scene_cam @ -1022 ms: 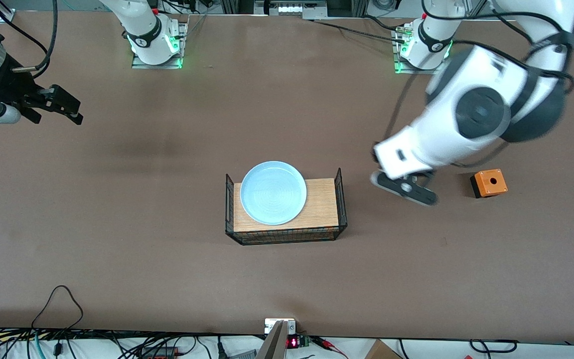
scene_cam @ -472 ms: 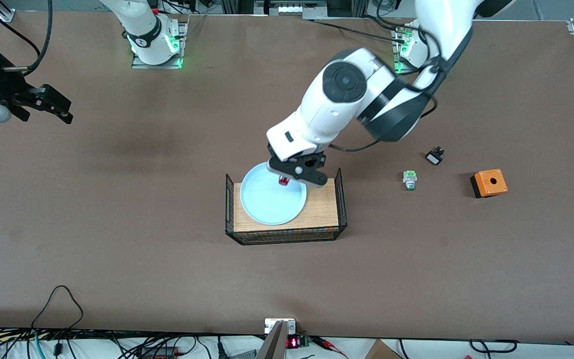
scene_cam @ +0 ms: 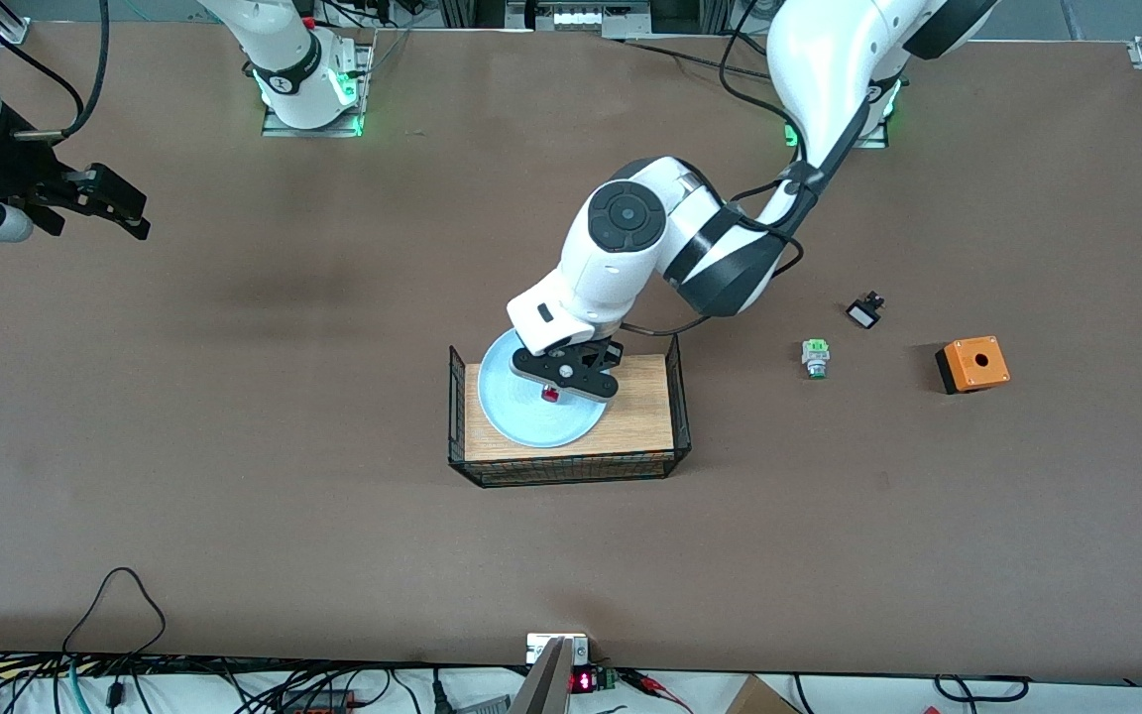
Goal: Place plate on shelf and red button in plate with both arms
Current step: 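Lower the red button onto the plate and open the left gripper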
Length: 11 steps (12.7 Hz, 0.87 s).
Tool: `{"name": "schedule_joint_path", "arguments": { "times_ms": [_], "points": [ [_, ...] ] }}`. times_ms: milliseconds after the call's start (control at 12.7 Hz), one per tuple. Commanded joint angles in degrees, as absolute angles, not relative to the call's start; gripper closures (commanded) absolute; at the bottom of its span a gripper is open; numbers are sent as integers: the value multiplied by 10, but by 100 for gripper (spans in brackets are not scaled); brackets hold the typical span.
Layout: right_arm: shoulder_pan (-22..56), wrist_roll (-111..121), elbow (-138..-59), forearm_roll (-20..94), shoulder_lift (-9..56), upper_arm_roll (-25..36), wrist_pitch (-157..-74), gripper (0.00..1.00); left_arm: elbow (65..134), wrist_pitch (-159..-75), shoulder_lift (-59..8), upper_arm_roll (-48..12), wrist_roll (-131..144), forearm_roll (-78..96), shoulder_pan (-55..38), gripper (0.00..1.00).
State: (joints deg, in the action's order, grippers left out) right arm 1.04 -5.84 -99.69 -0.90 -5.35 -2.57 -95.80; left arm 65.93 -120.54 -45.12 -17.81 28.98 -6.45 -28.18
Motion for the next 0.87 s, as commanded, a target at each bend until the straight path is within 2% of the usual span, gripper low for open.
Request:
{"name": "schedule_joint_path", "arguments": {
  "times_ms": [0,79,157,393,787],
  "points": [
    [9,-50,-1003,-7,-62,-29,-956,0,637,-1202,-465,-168,294,-71,-293,60],
    [8,-49,-1003,-7,-62,-29,-956,0,639,-1202,-464,-168,290,-72,-292,14],
    [6,-49,-1003,-7,-63,-29,-956,0,637,-1202,-462,-167,291,-72,-293,0],
    [-15,-50,-1004,-8,-63,-45,-957,0,635,-1174,-440,-168,293,-72,-285,0],
    [-16,-56,-963,-9,-29,-45,-960,0,631,-961,-335,-170,290,-69,-223,0]
  ]
}}
